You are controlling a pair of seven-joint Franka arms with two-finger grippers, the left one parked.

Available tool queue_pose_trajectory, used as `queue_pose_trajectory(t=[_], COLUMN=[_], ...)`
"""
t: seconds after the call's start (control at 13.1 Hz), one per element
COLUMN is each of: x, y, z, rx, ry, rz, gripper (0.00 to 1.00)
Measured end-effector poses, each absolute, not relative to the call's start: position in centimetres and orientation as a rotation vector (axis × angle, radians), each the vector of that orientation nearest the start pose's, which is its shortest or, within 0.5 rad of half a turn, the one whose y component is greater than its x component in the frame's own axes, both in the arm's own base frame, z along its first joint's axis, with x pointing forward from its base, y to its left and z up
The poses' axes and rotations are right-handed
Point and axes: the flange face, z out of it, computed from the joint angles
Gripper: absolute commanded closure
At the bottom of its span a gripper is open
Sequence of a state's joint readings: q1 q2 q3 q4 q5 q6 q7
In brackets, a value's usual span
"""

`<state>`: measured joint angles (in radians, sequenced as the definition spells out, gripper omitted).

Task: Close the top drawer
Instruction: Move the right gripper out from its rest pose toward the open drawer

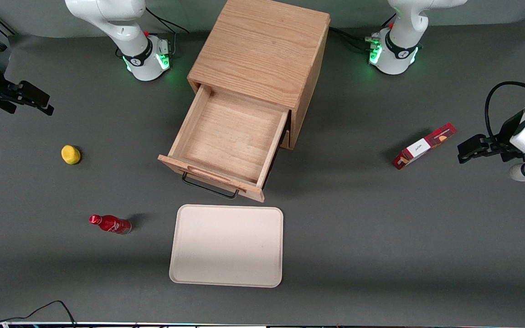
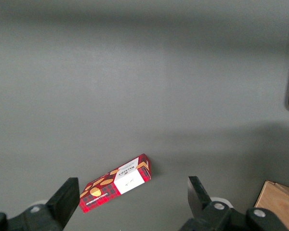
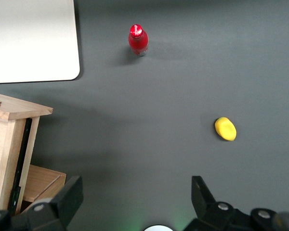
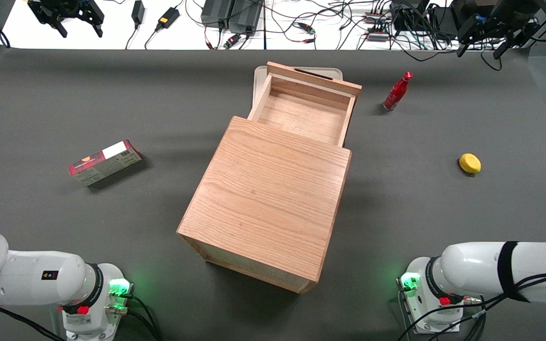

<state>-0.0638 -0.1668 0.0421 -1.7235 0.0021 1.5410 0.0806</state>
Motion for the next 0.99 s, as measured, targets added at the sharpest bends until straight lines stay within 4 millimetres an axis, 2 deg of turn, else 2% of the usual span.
queue_pose_trajectory(t=[0.23, 0.53, 0.99], x=[50.1, 50.4, 50.3], y=[-0.9, -0.9, -0.8], z=[63.7, 64.7, 67.4], rx=[-3.142, -3.136, -3.128], ry=[0.162, 0.162, 0.142], rz=[0.041, 0.012, -0.063], gripper=[0.0, 0.0, 0.0])
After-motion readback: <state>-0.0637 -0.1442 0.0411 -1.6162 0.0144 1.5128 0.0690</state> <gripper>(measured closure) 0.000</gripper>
